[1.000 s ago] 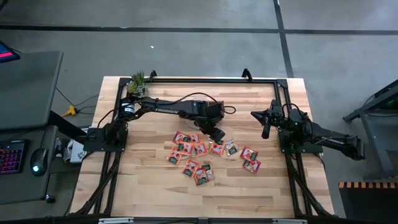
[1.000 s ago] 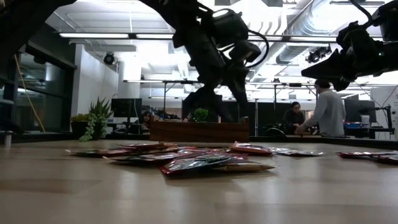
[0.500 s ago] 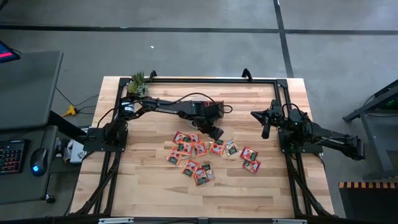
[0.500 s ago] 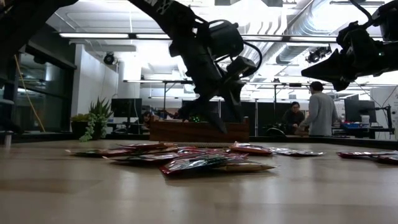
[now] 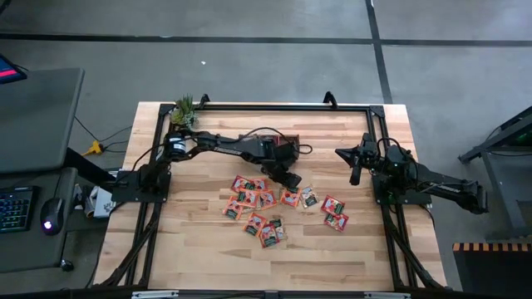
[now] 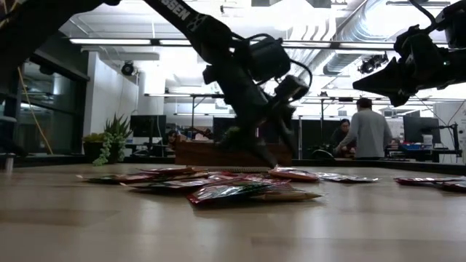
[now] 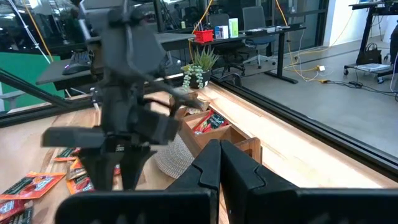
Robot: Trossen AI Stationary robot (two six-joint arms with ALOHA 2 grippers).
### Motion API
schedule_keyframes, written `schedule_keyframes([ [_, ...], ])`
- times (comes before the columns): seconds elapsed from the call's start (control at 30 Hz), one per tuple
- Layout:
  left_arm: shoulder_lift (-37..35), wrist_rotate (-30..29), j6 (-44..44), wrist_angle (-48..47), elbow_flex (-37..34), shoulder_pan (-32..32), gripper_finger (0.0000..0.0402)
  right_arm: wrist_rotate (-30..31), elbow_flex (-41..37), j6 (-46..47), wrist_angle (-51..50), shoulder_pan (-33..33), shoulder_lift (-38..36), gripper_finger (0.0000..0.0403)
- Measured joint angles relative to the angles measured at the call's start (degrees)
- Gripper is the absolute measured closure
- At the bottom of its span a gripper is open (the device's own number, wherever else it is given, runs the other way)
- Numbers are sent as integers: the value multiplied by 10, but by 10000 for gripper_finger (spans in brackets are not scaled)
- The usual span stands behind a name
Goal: Pick & Place Tea
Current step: Put the orange tea bag in the right section of the wooden organizer
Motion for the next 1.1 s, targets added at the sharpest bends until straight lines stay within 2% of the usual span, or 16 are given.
schedule_keyframes([
  [0.67, 2, -8, 4, 3, -2, -3, 212, 0, 0, 0, 0, 0, 0, 402],
  [1.1, 2, -9, 19, 4, -2, -3, 319, 0, 0, 0, 0, 0, 0, 402],
])
